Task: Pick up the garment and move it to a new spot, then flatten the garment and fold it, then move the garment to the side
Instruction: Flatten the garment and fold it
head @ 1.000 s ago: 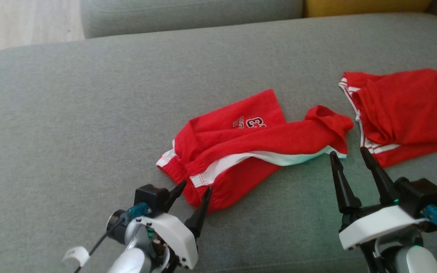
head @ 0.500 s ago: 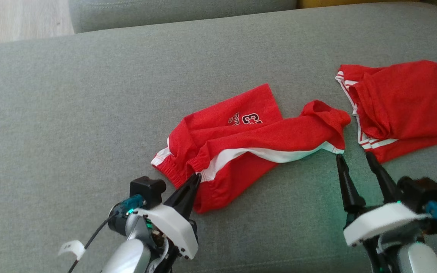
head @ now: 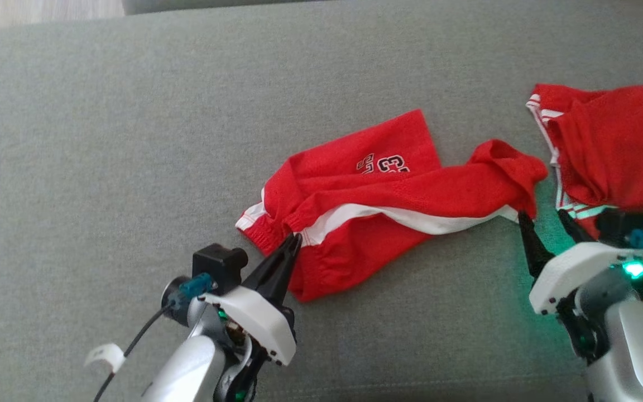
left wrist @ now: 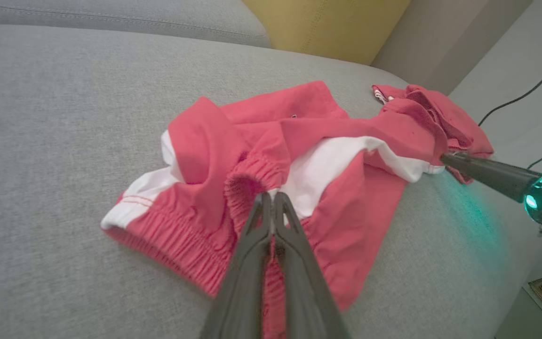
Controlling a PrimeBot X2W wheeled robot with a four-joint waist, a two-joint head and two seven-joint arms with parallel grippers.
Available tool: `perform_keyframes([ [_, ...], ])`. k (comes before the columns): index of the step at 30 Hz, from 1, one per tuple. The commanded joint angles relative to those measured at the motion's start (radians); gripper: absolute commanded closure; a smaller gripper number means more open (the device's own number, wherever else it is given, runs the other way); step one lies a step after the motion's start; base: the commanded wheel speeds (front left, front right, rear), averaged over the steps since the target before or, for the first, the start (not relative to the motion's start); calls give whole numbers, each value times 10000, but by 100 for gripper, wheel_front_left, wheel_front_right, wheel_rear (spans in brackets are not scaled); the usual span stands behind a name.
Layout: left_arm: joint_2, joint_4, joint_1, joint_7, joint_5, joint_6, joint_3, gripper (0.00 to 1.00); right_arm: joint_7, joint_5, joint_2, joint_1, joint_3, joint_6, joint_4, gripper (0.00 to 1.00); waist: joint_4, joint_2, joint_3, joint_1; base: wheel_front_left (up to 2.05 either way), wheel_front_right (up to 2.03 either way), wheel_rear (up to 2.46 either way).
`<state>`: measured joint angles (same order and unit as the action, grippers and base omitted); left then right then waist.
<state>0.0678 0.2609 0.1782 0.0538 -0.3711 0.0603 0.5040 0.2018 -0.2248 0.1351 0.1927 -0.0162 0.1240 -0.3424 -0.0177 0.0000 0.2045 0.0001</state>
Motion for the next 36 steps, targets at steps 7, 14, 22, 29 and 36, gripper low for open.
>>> perform_keyframes([
  [7,179,-408,629,357,103,-52,-322,100,1479,-468,467,993,935,67,-349,55,120,0,451,-1,0,0,0],
  [14,429,-759,701,939,265,-183,-491,100,1555,-808,662,887,1052,67,342,100,109,0,383,-1,0,0,0],
  [22,1165,-2194,473,1208,480,-678,-1105,100,1735,-1877,681,94,816,67,2741,100,-84,0,-292,-1,0,0,0],
  [29,2007,-3732,894,695,817,-885,-1578,100,2380,-3406,313,131,188,67,5010,100,-118,0,-944,-1,0,0,0],
  [36,2383,-4829,2050,139,958,-944,-1969,100,2494,-3963,35,1143,-581,67,6408,100,-75,0,-1584,-1,0,0,0],
])
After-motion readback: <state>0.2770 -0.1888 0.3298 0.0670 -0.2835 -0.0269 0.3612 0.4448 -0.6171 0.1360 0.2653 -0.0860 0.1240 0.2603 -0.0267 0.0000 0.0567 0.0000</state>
